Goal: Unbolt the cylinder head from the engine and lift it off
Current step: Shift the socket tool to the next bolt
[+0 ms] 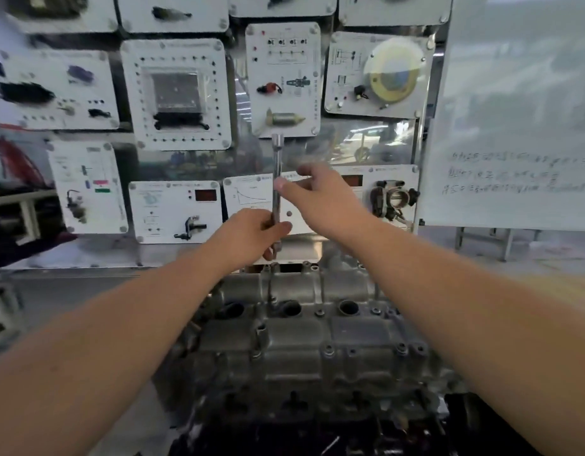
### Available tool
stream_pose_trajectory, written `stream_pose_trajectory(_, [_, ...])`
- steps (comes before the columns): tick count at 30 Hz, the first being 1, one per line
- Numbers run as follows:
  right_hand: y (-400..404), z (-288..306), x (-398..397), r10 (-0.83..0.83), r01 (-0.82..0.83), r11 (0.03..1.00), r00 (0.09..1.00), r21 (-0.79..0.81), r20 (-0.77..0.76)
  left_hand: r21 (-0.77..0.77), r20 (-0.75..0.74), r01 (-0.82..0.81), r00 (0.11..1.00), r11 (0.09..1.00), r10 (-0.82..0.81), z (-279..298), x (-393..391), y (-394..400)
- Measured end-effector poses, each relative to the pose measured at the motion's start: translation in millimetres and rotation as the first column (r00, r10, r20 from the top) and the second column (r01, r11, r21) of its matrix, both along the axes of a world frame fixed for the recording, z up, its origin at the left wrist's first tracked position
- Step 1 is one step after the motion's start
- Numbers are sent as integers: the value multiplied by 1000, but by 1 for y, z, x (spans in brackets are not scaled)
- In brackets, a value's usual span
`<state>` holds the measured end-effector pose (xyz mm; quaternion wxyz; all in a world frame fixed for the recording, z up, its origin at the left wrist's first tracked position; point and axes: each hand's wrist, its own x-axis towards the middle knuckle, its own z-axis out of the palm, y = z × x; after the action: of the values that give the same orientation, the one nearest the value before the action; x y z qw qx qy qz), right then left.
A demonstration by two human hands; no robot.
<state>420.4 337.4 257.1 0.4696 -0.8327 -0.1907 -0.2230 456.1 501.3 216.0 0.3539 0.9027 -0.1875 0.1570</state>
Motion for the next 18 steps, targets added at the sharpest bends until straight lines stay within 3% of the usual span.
stream_pose_trajectory(5, [37,-18,31,-20,15,1000,983,25,182,71,24,-61,998,996,60,0,-1,2])
stream_pose_trajectory(9, [45,-29,43,-16,8,999,978,40,206,232,82,-161,986,959,146,3,1,5])
stream_pose_trajectory(12, [46,-40,47,11,-19,999,973,30,233,331,-16,-107,993,937,119,4,1,7])
stream_pose_trajectory(14, [42,-42,49,26,-36,999,966,35,256,315,-72,-59,994,947,86,6,-1,9])
stream_pose_trajectory(18, [37,-44,54,77,-76,997,960,-15,268,357,-79,-37,994,933,70,4,-2,10])
